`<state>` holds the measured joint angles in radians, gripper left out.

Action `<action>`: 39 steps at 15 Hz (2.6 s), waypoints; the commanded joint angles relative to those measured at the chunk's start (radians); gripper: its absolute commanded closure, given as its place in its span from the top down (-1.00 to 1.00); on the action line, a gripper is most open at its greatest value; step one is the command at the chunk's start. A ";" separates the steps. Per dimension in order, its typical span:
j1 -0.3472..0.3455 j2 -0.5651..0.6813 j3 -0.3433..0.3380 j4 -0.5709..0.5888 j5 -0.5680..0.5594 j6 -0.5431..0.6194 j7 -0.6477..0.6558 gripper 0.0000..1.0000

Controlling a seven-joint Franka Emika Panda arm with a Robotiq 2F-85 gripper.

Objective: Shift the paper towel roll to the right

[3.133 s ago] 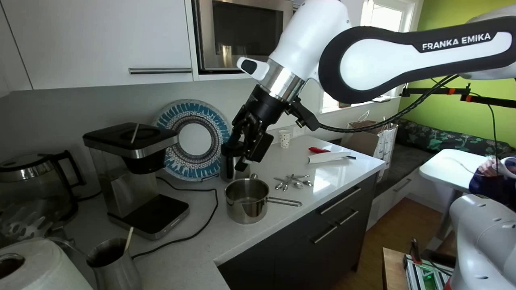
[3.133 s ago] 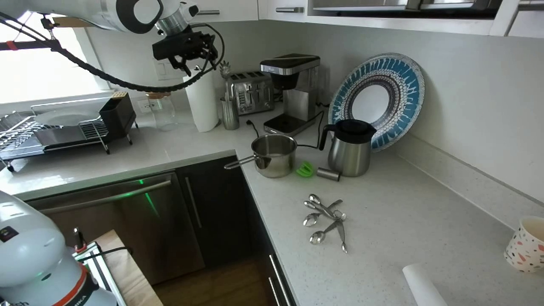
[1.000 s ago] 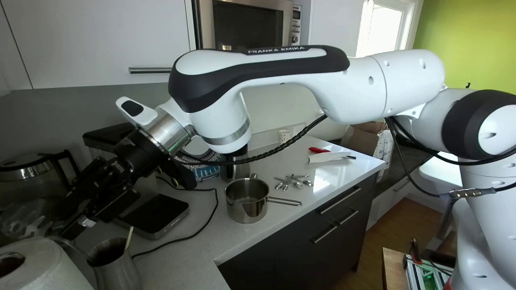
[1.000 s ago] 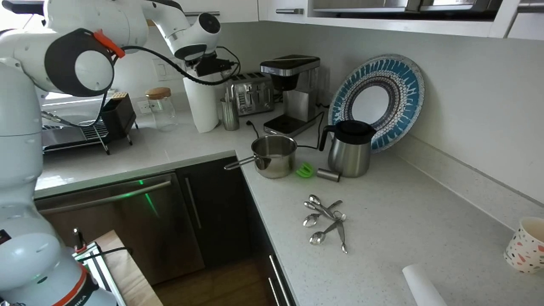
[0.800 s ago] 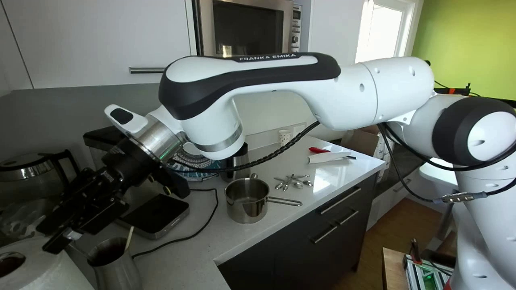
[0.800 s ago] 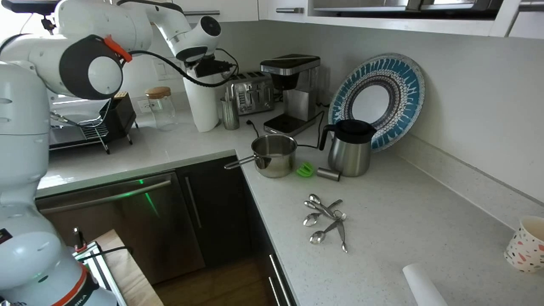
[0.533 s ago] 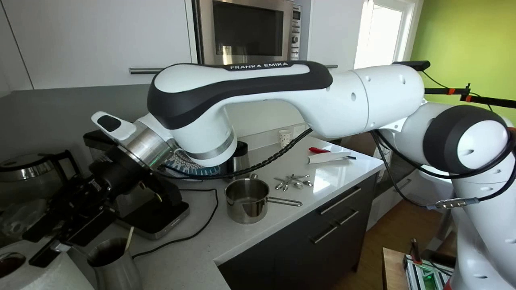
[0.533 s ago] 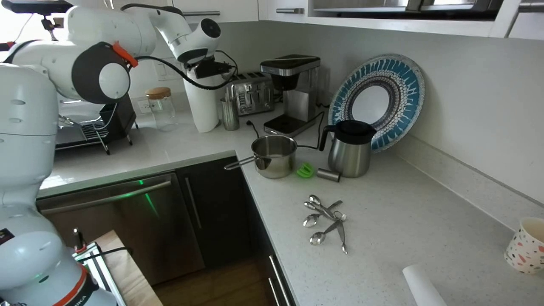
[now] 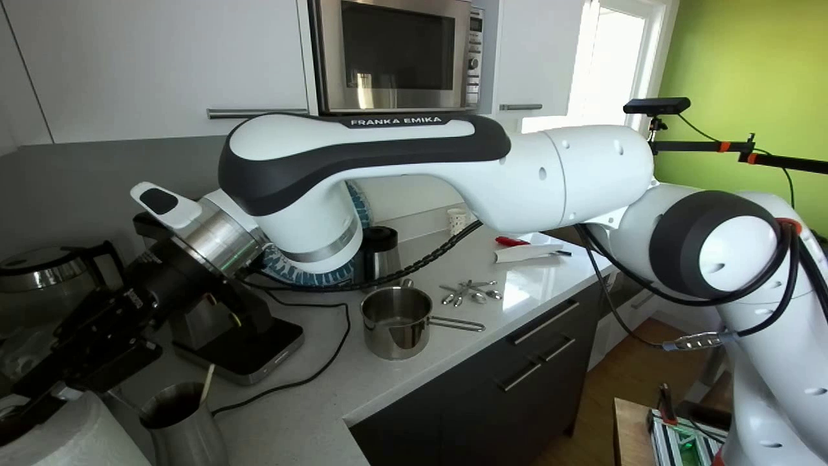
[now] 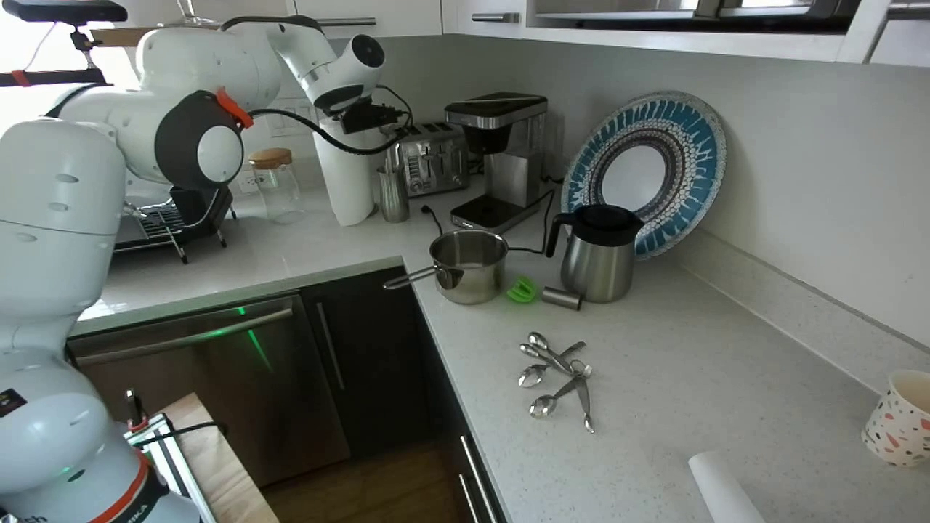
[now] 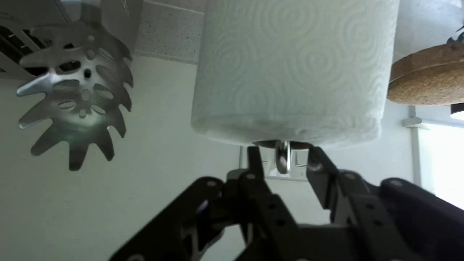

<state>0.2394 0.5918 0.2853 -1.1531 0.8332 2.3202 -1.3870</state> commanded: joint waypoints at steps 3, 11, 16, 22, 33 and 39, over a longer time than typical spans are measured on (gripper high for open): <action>0.025 0.085 -0.006 0.131 -0.032 -0.062 0.036 -0.17; 0.042 0.139 -0.019 0.212 -0.065 -0.124 0.109 -0.99; 0.045 0.153 -0.029 0.250 -0.100 -0.185 0.187 -0.94; 0.063 0.023 -0.043 0.140 -0.156 -0.138 0.180 -0.94; -0.010 -0.353 -0.023 -0.308 -0.002 -0.035 0.175 -0.92; -0.043 -0.600 -0.050 -0.608 0.062 0.059 0.274 -0.92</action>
<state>0.2076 0.1625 0.2499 -1.5688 0.8796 2.2805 -1.1952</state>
